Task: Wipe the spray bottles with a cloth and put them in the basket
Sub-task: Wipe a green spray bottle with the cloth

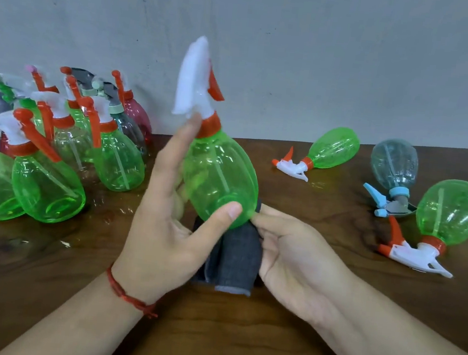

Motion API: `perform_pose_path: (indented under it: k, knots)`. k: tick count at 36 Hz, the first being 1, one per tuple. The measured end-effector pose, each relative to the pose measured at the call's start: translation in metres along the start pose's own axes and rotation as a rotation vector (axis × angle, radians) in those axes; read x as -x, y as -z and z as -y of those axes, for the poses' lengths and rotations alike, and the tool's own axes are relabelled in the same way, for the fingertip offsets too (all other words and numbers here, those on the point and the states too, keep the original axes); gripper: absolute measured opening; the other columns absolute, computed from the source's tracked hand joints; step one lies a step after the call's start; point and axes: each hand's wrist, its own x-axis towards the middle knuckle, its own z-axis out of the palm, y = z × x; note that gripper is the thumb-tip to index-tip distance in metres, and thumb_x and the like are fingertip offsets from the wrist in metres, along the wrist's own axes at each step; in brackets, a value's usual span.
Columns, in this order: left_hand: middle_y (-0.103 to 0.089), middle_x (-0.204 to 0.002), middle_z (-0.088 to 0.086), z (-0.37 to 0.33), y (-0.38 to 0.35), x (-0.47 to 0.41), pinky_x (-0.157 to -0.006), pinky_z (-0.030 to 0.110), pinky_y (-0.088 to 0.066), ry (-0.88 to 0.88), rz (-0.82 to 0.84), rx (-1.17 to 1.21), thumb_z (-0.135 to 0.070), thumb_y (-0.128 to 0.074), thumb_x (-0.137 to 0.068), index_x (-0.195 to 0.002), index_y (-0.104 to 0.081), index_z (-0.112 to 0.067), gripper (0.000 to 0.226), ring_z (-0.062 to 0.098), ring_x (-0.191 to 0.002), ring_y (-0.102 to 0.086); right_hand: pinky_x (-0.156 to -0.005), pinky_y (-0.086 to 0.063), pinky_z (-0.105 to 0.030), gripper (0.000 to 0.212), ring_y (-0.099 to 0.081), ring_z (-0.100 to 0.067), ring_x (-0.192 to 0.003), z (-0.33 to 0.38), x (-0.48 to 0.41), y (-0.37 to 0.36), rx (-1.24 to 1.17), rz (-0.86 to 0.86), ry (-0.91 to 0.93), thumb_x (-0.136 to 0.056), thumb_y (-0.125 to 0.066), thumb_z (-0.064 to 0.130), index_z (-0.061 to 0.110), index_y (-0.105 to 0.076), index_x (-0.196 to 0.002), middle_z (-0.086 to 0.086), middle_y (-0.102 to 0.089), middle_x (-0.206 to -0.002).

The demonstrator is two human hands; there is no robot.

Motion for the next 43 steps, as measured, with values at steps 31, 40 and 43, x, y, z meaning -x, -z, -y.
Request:
perform_pose_path:
  k: [31,40,43]
  knots:
    - [-0.039,-0.160,0.023,0.008,0.008,-0.007,-0.112,0.050,-0.052,0.001,-0.026,-0.034,-0.002,-0.073,-0.092,-0.166,-0.019,-0.029,0.095,0.035,-0.141,-0.055,-0.109,-0.054,-0.045,0.038,-0.067,-0.032,-0.122,0.003,0.005,-0.002,-0.087,0.066,-0.093,-0.108,-0.048,0.018,0.002,-0.065,-0.138,-0.020,-0.067,-0.137]
    - [-0.058,-0.149,0.003,0.014,0.006,0.001,-0.109,0.038,-0.053,0.127,0.025,0.037,-0.002,-0.070,-0.092,-0.166,-0.026,-0.032,0.092,0.026,-0.135,-0.062,-0.107,-0.056,-0.042,0.042,-0.072,-0.022,-0.119,0.005,0.004,0.001,0.394,-0.118,0.385,-0.102,-0.056,-0.009,0.018,-0.073,-0.128,-0.002,-0.078,-0.122]
    - [-0.064,-0.141,-0.006,0.017,0.005,0.001,-0.109,0.041,-0.052,0.210,-0.070,0.207,-0.003,-0.057,-0.093,-0.166,-0.030,-0.032,0.083,0.022,-0.131,-0.063,-0.103,-0.057,-0.030,0.041,-0.074,-0.014,-0.114,0.009,0.006,0.002,0.504,-0.127,0.477,-0.101,-0.058,-0.009,0.020,-0.074,-0.125,0.004,-0.079,-0.118]
